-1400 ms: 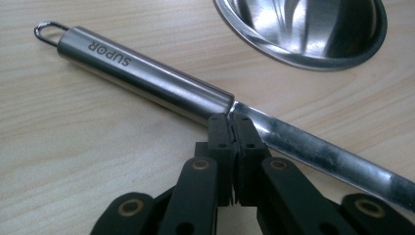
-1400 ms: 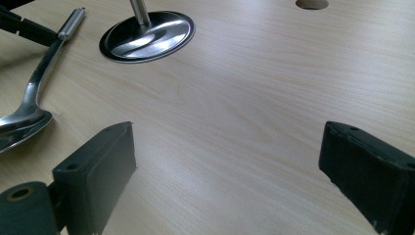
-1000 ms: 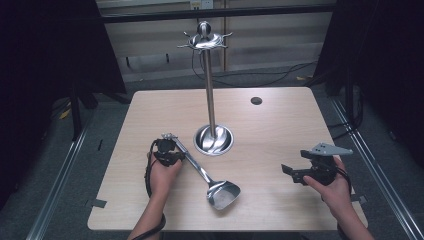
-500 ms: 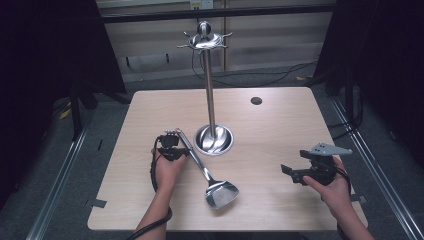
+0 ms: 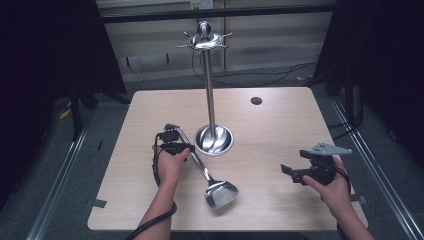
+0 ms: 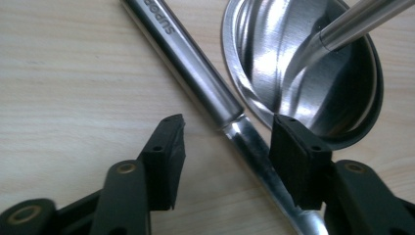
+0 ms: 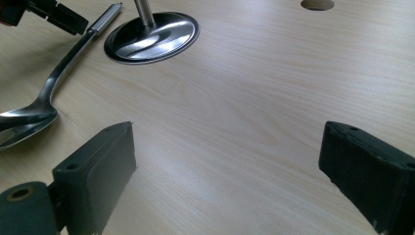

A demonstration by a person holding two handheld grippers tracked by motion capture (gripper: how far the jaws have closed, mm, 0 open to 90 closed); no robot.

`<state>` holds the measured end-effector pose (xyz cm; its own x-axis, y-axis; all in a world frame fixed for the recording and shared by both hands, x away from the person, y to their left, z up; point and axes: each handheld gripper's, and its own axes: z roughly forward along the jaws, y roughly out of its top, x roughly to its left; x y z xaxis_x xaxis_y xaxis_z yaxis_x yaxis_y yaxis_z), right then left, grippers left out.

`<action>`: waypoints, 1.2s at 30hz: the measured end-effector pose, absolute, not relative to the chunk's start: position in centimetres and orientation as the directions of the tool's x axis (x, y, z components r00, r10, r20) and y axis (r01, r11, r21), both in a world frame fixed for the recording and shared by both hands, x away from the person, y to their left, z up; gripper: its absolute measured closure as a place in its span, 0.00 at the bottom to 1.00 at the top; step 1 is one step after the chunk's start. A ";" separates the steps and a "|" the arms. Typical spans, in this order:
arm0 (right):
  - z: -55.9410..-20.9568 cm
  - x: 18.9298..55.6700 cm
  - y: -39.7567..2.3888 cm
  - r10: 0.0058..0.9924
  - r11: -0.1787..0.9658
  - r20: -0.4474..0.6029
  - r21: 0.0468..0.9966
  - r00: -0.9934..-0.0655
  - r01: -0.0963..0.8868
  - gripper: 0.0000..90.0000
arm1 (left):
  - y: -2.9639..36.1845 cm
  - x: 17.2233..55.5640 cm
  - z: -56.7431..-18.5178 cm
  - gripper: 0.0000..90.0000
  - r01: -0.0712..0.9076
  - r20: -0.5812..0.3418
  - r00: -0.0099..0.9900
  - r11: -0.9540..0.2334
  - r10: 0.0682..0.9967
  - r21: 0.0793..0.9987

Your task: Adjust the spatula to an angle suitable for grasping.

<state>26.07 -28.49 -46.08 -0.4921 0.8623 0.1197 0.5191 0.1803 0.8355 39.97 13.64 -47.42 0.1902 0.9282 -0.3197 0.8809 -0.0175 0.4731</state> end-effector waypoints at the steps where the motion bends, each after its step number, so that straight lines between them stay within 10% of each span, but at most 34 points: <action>1: -46.1 26.1 -28.5 0.862 0.181 0.119 0.836 -0.493 0.518 0.07 | 13.3 40.1 -47.3 0.50 0.880 -0.303 0.183 -0.019 0.935 0.475; 36: -45.9 26.0 -28.9 0.866 0.163 0.128 0.841 -0.483 0.515 0.07 | 12.4 41.1 -47.5 0.65 0.915 -0.142 0.161 -0.094 0.977 0.393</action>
